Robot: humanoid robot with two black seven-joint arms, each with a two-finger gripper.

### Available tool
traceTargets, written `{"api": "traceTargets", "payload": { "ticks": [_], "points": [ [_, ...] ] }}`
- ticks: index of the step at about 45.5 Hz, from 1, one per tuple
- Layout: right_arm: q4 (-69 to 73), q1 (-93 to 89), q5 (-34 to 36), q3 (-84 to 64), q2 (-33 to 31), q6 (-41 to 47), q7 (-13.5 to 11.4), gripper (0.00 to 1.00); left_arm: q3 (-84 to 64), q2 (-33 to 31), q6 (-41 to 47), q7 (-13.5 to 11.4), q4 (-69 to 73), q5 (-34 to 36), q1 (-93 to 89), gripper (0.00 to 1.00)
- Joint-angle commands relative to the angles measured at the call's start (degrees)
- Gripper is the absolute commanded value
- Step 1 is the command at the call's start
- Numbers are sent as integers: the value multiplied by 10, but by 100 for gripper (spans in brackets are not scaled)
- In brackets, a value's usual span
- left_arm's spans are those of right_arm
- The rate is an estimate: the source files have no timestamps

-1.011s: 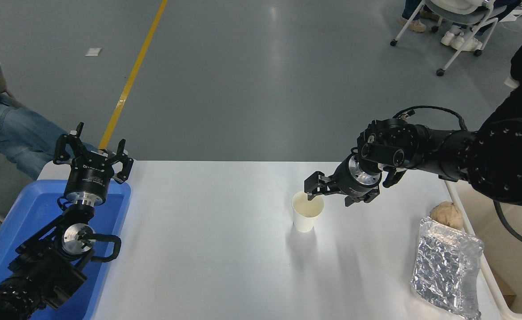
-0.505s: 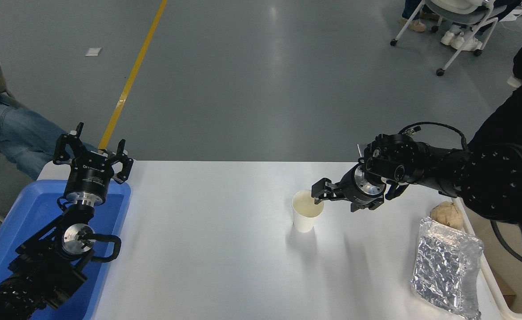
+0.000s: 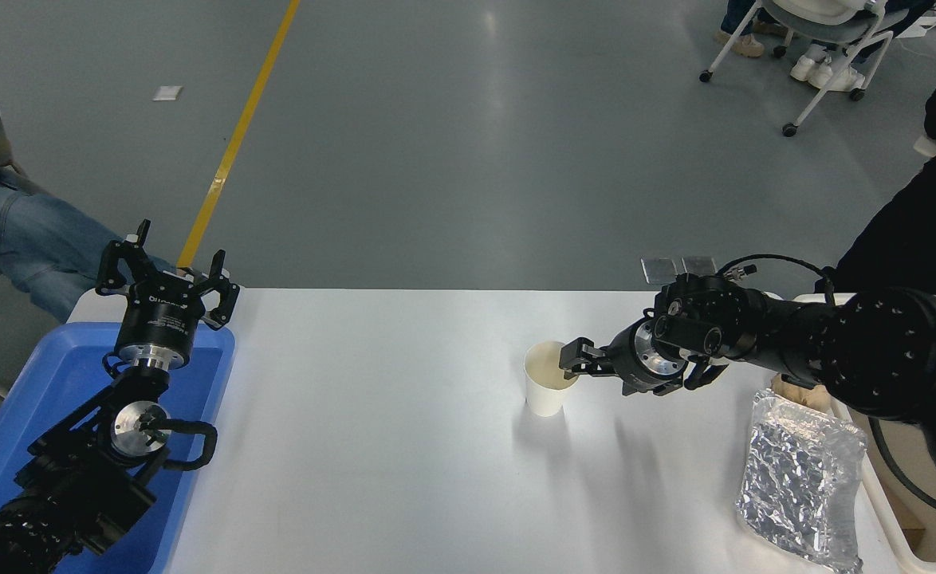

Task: Pick up paper cup place in dustbin

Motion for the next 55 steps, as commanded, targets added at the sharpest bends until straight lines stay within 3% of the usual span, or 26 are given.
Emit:
{"api": "traceTargets", "payload": {
  "ticks": [1, 20, 31, 47, 55],
  "points": [
    [6, -4, -46, 4, 0, -21, 2, 0, 0, 0, 0, 0, 0, 0, 0, 99],
    [63, 83, -55, -10, 0, -8, 23, 0, 0, 0, 0, 0, 0, 0, 0, 99],
    [161, 201, -55, -10, -95, -1, 17, 0, 0, 0, 0, 1, 0, 0, 0, 99],
    [193, 352, -53, 10, -242, 122, 15, 0, 0, 0, 0, 0, 0, 0, 0, 99],
    [206, 411, -54, 9, -288, 142, 17, 0, 0, 0, 0, 0, 0, 0, 0, 99]
  ]
}}
